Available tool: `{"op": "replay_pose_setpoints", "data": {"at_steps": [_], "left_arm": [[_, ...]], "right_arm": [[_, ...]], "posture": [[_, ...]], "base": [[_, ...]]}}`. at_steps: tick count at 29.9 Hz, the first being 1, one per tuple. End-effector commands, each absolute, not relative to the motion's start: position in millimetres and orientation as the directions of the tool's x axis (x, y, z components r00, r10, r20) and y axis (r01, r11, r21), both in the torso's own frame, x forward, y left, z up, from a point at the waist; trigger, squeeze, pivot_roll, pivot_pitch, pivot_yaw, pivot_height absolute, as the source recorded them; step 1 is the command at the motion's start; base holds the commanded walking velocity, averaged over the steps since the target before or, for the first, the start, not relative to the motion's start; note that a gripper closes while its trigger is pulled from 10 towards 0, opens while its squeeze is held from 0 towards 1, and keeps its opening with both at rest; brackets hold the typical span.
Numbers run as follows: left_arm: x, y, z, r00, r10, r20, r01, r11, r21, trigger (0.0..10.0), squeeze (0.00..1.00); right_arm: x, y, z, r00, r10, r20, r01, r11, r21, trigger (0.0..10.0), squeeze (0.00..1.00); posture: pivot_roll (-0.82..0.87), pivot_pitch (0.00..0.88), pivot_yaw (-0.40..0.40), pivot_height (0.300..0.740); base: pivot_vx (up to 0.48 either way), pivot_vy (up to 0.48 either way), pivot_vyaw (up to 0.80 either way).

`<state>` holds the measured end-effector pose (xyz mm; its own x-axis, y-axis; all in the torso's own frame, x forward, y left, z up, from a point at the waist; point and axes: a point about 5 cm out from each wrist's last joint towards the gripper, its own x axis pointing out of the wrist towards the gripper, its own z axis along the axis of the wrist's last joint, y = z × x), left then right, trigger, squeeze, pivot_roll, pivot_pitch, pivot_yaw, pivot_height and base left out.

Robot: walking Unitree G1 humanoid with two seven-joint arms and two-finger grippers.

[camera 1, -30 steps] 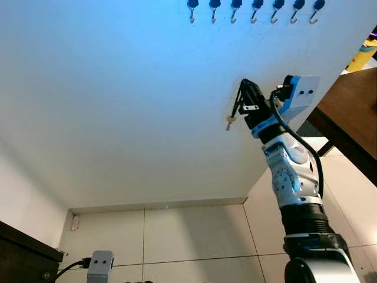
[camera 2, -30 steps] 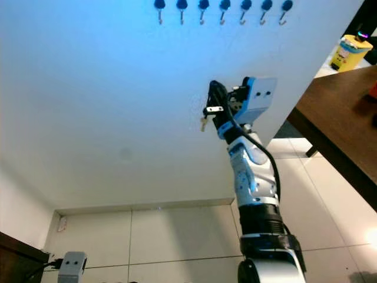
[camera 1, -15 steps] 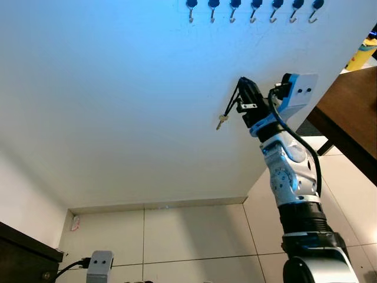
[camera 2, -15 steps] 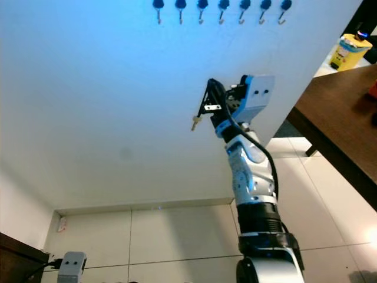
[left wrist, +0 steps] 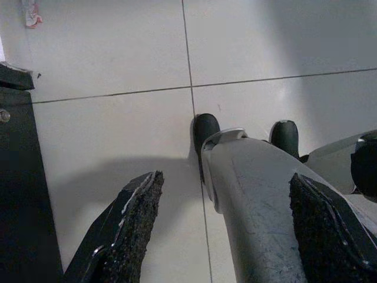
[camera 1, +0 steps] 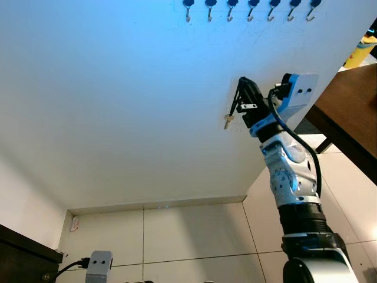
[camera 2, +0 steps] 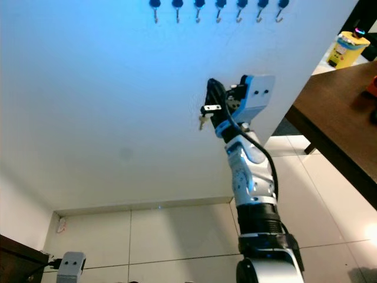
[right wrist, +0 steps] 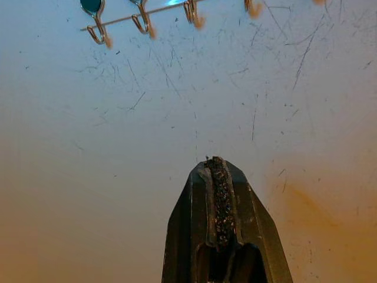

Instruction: Hang keys on a hook

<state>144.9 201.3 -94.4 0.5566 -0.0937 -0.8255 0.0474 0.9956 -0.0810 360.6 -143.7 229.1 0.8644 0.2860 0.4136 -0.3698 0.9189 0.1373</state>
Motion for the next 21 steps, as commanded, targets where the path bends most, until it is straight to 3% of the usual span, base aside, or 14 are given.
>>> {"op": "replay_pose_setpoints", "data": {"at_steps": [1,21], "left_arm": [[127.0,202.3,-101.2,0.496,-0.094,-0.863,0.042,0.996,-0.084,10.0,0.0],[131.9,197.2,-100.6,0.497,-0.107,-0.861,0.066,0.994,-0.085,10.0,0.0]], "right_arm": [[358.7,-144.2,225.9,0.869,0.279,0.409,-0.364,0.92,0.144,10.0,0.0],[356.8,-146.9,223.8,0.869,0.291,0.401,-0.365,0.923,0.123,10.0,0.0]], "posture": [[-0.05,0.06,0.041,0.74],[-0.06,0.043,0.043,0.74]], "base": [[0.0,0.0,0.0],[0.0,0.0,0.0]]}}
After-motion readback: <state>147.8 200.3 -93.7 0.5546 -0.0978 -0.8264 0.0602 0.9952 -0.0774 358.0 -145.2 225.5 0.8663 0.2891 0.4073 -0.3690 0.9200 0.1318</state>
